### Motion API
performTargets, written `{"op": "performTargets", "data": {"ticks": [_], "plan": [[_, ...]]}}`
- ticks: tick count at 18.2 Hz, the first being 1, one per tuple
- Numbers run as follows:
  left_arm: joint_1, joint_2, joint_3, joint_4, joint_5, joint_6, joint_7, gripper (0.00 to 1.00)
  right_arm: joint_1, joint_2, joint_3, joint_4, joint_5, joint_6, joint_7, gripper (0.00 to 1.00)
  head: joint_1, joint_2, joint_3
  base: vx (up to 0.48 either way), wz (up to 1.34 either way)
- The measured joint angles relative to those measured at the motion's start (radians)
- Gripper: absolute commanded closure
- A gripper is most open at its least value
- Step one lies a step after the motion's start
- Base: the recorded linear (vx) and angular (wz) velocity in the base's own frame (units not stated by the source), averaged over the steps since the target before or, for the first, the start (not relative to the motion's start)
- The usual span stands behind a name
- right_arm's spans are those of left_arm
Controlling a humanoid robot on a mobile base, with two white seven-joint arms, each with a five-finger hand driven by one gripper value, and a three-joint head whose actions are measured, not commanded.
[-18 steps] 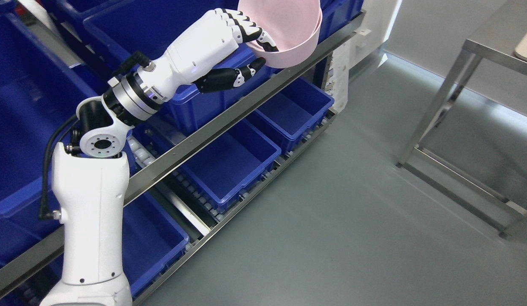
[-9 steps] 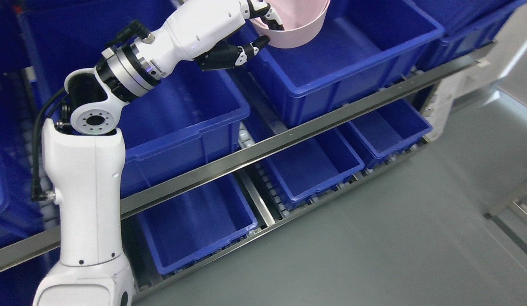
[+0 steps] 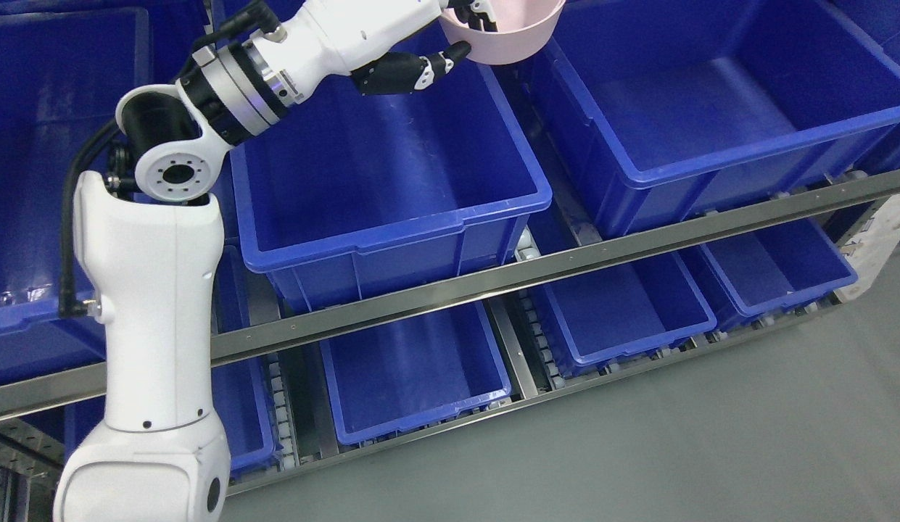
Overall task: Stack pink IKEA bowls on left shelf middle
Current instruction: 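Lower the stacked bowls into the middle blue bin and release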
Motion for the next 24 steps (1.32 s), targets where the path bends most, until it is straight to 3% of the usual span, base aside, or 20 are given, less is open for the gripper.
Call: {"op": "performTargets", "data": {"ticks": [9,18,24], "plan": [[0.028,0.008,-0.017,0.036,-0.05,0.023,-0.102,0.91,0.0,0.0,0.0,0.0,0.0,0.0,0.0,0.0,0.0,0.0,0.0,-0.001,0.0],[0.058,0.056,-0.025,0.123,-0.091,0.024,-0.114,0.91,0.0,0.0,0.0,0.0,0.0,0.0,0.0,0.0,0.0,0.0,0.0,0.0,0.0],[0.066,0.112,-0.027,0.157,-0.102,0.04,-0.115,0.71,0.0,0.0,0.0,0.0,0.0,0.0,0.0,0.0,0.0,0.0,0.0,0.0,0.0]]}}
